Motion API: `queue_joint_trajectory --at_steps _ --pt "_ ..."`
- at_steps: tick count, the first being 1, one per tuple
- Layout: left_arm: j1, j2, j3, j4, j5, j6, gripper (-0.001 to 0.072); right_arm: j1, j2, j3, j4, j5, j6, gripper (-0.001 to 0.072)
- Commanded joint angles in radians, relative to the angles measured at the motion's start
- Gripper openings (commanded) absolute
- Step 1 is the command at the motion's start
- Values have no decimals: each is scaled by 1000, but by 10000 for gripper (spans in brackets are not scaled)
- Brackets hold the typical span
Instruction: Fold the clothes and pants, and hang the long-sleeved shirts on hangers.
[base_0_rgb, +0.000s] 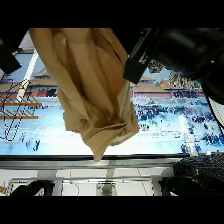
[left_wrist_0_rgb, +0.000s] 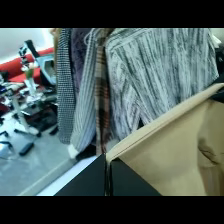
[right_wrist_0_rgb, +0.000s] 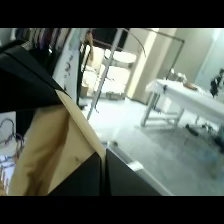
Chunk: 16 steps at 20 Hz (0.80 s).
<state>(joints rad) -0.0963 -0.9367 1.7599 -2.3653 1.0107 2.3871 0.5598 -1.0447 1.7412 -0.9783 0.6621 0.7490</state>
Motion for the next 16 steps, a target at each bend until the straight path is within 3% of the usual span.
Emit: queue_joint_trajectory --at_steps 1,3,7,12,16 --pt "-3 -75 50 211 -13 -29 25 -51 -38 30 -343 136 325 33" --pt "-3 -151 41 259 88 -109 25 -134 -95 30 -383 238 416 33" --pt "-4 -316 -66 312 198 -208 25 -224 -210 -62 -377 381 455 32" --pt "-17 -448 -335 312 188 -219 25 -210 -287 -301 -292 277 462 32" --pt "-37 -456 -412 279 117 -214 27 -169 -322 -396 -285 244 439 32"
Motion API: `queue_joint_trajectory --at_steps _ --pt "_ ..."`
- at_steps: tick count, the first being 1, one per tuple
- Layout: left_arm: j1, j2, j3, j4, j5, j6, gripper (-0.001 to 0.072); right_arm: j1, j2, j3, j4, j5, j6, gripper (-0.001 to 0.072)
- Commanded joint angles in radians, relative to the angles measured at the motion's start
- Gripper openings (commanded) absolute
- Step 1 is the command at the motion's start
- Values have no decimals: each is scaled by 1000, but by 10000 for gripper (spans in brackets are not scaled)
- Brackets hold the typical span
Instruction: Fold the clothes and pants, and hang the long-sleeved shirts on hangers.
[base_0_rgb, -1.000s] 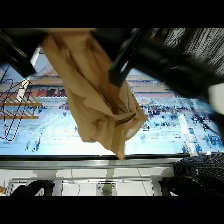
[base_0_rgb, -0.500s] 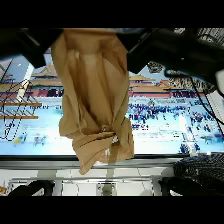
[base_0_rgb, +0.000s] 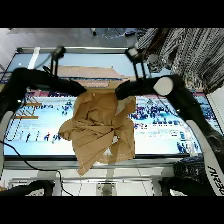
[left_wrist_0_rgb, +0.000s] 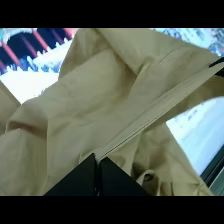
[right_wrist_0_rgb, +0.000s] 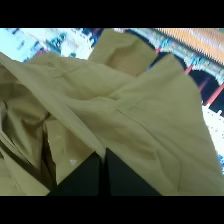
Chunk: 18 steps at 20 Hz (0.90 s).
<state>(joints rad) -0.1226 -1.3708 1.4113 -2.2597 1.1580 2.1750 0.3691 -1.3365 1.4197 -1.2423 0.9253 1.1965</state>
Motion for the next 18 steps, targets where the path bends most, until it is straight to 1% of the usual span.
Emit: queue_joint_trajectory --at_steps 1,2,3,4,5,7,9,12,13,14,18 --pt "-11 -21 -63 156 -34 -2 98 31 -37 -93 -21 -37 -8 32" --pt "-11 -19 -63 150 -33 -3 333 37 -42 -103 -14 -51 -8 32" --pt "-11 -15 -63 150 -30 -3 495 37 -47 -104 -10 -63 -8 32" --pt "-10 -7 -63 150 -22 -3 546 37 -47 -103 3 -79 -8 32" --pt "-6 6 -63 150 -16 -3 558 37 -47 -102 13 -98 -8 32" --pt "20 60 -63 150 -18 -2 560 37 -47 -100 24 -113 -8 32" --pt "88 126 -63 150 -18 -2 560 37 -47 -98 46 -114 -8 32" --pt "277 188 -63 153 -17 -6 556 37 -47 -98 66 -117 -8 32" --pt "359 193 -63 170 -17 -31 556 37 -47 -98 73 -117 -9 32" --pt "443 191 -66 193 -18 -53 556 37 -47 -98 82 -116 -11 32" --pt "732 153 -106 278 -18 -52 556 37 -47 -98 92 -118 -31 32"
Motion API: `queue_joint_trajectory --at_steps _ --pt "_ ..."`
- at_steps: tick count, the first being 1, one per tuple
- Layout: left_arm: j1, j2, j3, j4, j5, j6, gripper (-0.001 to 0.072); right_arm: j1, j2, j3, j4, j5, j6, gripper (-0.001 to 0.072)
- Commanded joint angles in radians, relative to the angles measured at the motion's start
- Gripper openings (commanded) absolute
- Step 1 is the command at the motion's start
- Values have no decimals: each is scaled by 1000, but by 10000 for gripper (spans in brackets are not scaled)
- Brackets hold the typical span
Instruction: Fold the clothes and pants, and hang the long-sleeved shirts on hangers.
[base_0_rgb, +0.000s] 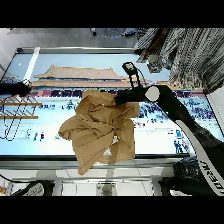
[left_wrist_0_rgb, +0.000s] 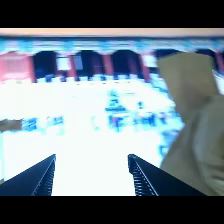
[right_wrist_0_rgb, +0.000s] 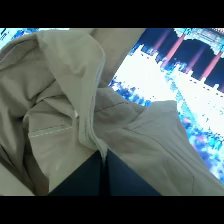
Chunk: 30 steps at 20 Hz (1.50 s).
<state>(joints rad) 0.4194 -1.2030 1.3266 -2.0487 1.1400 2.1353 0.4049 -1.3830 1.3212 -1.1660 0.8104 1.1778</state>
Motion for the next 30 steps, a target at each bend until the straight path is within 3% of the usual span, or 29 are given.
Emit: queue_joint_trajectory --at_steps 1,7,18,23,28,29,30 --pt "246 -32 -36 79 1 8 555 1 -1 0 16 -4 -13 32" --pt "343 -129 -155 148 -3 143 516 1 -1 0 18 2 -12 32" --pt "352 -276 -160 216 -130 162 516 1 -1 0 18 35 -12 33" --pt "348 -276 -160 109 -154 226 485 1 -1 0 18 34 -11 33" --pt "347 -292 -160 72 -157 229 475 1 -1 0 18 34 -11 33" --pt "347 -306 -160 72 -155 229 363 1 -1 0 18 34 -11 34" --pt "347 -320 -160 73 -148 229 177 1 -1 0 18 34 -12 34"
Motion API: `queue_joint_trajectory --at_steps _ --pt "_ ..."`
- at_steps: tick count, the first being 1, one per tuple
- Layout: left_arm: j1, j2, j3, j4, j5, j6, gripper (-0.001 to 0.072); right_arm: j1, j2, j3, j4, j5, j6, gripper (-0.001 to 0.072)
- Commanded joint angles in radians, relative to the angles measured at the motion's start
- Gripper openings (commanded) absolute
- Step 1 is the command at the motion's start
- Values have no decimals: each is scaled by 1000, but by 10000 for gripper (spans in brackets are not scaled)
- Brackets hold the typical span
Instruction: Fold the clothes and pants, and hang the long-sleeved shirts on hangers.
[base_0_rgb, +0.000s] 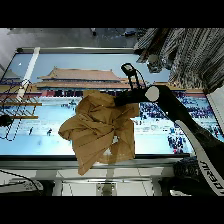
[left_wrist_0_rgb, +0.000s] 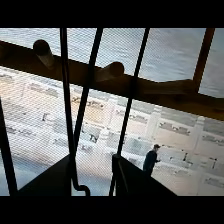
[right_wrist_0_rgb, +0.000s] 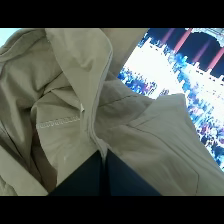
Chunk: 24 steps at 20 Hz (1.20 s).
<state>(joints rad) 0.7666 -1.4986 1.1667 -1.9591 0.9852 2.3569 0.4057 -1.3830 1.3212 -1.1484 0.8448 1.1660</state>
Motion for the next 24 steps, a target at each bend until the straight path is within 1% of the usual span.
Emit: queue_joint_trajectory --at_steps 1,2,5,7,9,12,15,17,20,22,24 --pt "0 -30 0 -11 14 7 70 0 -1 0 0 0 0 34" --pt "0 -29 0 0 17 5 26 0 -1 0 0 0 0 34" --pt "9 11 0 29 20 -82 26 0 -1 0 1 0 0 34" --pt "11 79 0 21 33 -92 26 0 -1 0 1 0 1 34" --pt "10 180 0 17 66 -105 26 0 -1 0 0 0 4 35" --pt "10 388 0 17 130 -163 26 -1 -1 0 -3 -18 4 34" --pt "-10 604 0 -20 202 -174 23 -1 -1 0 -12 -55 5 34" --pt "-68 732 0 -83 247 -169 22 -9 -1 0 -14 -89 6 34" --pt "-205 882 0 -97 322 -151 22 -48 -1 0 -14 -124 61 34" --pt "-304 956 0 -140 431 -151 22 -80 -1 0 -4 -133 73 34" --pt "-410 982 0 -206 543 -199 22 -104 0 0 9 -133 76 34"
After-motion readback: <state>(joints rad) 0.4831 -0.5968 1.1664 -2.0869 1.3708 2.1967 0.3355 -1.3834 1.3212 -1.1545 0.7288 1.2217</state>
